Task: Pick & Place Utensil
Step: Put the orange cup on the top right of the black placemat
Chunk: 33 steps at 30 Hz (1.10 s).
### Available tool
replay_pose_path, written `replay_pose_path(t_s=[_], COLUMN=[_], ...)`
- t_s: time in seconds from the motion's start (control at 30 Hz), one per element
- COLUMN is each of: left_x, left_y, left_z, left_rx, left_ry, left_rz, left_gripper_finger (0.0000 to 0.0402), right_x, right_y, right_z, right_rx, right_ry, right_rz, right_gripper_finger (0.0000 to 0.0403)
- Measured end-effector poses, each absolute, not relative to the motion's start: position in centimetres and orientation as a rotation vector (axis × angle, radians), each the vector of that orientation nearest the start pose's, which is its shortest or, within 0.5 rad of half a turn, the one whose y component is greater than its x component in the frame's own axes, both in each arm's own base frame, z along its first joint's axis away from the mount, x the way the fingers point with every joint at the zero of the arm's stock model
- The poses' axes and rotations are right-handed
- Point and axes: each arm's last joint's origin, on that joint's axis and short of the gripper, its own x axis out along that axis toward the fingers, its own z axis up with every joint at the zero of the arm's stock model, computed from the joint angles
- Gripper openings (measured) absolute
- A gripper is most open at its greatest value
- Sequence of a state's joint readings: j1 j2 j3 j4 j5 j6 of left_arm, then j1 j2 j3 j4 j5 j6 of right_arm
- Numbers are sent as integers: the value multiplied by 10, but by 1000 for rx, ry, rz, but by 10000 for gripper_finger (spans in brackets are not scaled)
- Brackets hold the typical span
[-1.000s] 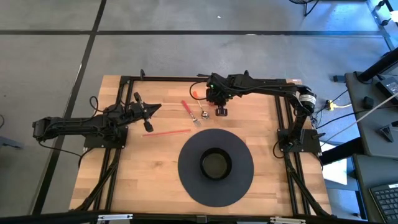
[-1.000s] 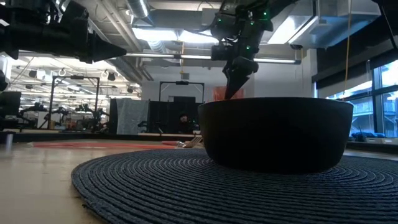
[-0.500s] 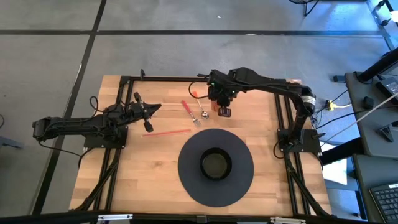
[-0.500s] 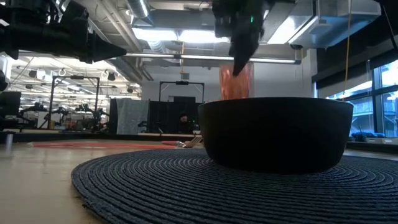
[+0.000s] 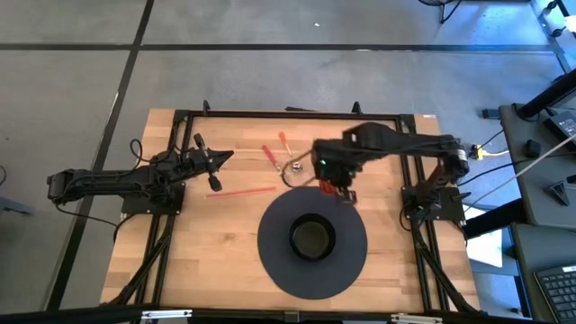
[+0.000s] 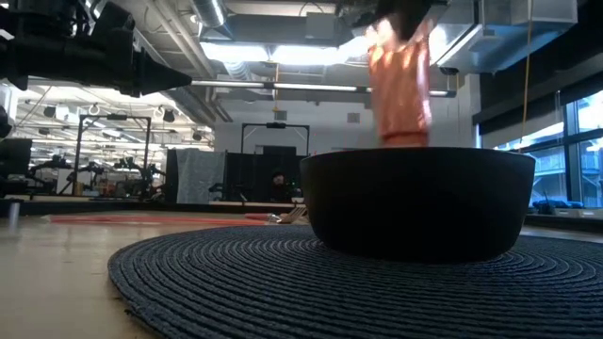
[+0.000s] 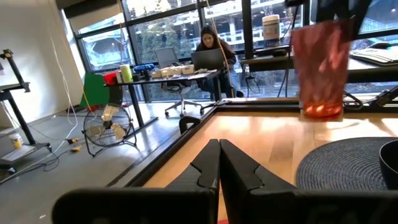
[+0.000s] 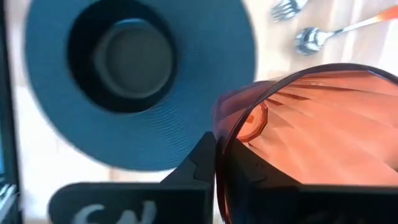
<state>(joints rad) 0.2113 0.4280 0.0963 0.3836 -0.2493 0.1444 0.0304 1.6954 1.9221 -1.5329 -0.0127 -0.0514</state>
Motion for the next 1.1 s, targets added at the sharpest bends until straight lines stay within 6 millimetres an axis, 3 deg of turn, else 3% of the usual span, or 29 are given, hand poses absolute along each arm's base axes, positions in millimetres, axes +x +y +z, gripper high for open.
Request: replay_pose_path(t_s=[0.2, 0.43, 0.8, 1.1], left_x=[122, 122, 122, 122], left_y=[34, 34, 34, 34], left_z=[195, 195, 195, 195], left_rx=[141, 141, 140, 140], left_ry=[-19, -20, -21, -21], left_rz=[464, 464, 464, 464], left_gripper_finger=[1, 1, 1, 1], right_x=[265, 225, 222, 227], right_y=[33, 45, 61, 64], right_z=[402, 376, 312, 283], right_rx=[-3, 48, 110, 133], right_ry=[1255, 1235, 1260, 1244], right_rz=[13, -55, -2, 12], right_gripper_finger=[11, 11, 11, 11])
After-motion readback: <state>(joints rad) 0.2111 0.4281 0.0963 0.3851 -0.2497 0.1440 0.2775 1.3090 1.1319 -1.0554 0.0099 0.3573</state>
